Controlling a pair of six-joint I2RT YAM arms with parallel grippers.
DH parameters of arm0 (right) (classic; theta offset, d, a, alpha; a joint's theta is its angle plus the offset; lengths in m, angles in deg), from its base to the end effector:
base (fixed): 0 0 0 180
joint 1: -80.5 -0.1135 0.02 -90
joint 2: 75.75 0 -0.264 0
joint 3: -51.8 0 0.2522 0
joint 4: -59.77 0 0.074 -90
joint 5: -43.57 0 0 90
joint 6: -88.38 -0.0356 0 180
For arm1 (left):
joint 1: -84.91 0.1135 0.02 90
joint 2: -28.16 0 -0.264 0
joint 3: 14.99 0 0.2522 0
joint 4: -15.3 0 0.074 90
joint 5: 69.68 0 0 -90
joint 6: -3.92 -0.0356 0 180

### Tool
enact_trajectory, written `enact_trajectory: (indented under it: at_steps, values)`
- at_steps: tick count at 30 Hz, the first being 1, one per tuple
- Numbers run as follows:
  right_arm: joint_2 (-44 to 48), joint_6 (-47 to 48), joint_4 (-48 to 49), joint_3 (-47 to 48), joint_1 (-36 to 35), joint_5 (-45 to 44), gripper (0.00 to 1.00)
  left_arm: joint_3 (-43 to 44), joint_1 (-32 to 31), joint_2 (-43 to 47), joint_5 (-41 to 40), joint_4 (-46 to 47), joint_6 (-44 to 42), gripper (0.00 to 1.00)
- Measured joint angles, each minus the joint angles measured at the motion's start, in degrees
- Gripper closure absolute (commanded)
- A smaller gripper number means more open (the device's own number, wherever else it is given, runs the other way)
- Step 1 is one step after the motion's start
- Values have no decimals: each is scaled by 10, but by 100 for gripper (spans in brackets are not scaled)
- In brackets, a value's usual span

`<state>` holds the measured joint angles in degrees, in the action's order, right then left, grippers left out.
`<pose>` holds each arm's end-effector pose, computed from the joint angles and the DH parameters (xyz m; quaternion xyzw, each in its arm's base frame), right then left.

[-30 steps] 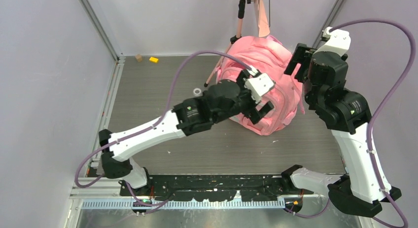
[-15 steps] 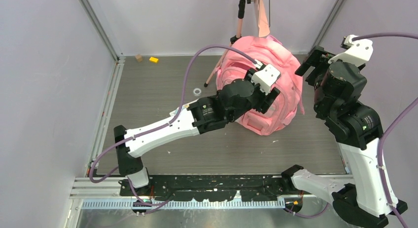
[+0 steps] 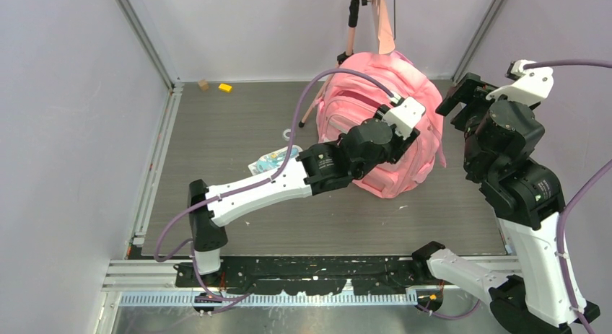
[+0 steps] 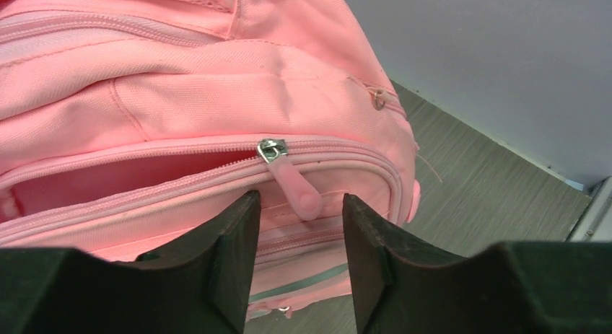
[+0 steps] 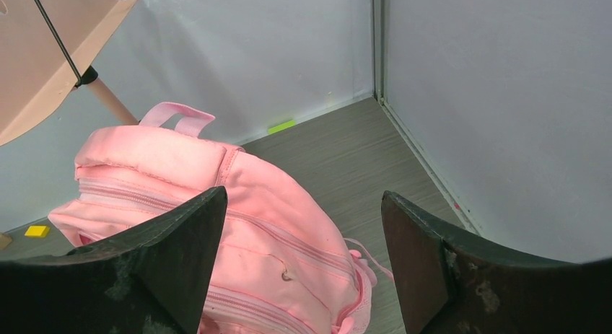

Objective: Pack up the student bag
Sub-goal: Zip the student bag at the center of the board.

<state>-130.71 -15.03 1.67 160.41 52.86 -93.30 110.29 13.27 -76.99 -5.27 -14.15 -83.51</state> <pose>0.1148 0.0308 0.5251 0.1846 0.7017 -0.0549 0.6859 0.1502 -0.4037 0.4379 0.3033 0.6936 -0.2462 0.6053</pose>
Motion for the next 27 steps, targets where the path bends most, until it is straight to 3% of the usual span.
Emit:
enact_trajectory:
  at_steps: [7, 17, 27]
  values:
    - [16, -2, 6, -26, 0, 21, 16, 0, -2, -1, -34, 5, -16, 99]
    - [97, 2, 17, -138, 0, 157, 16, 0, 6, 1, -31, 0, -21, 100]
    - [175, 43, 82, -246, 0, 294, 18, -1, 66, 36, 71, -57, 36, 100]
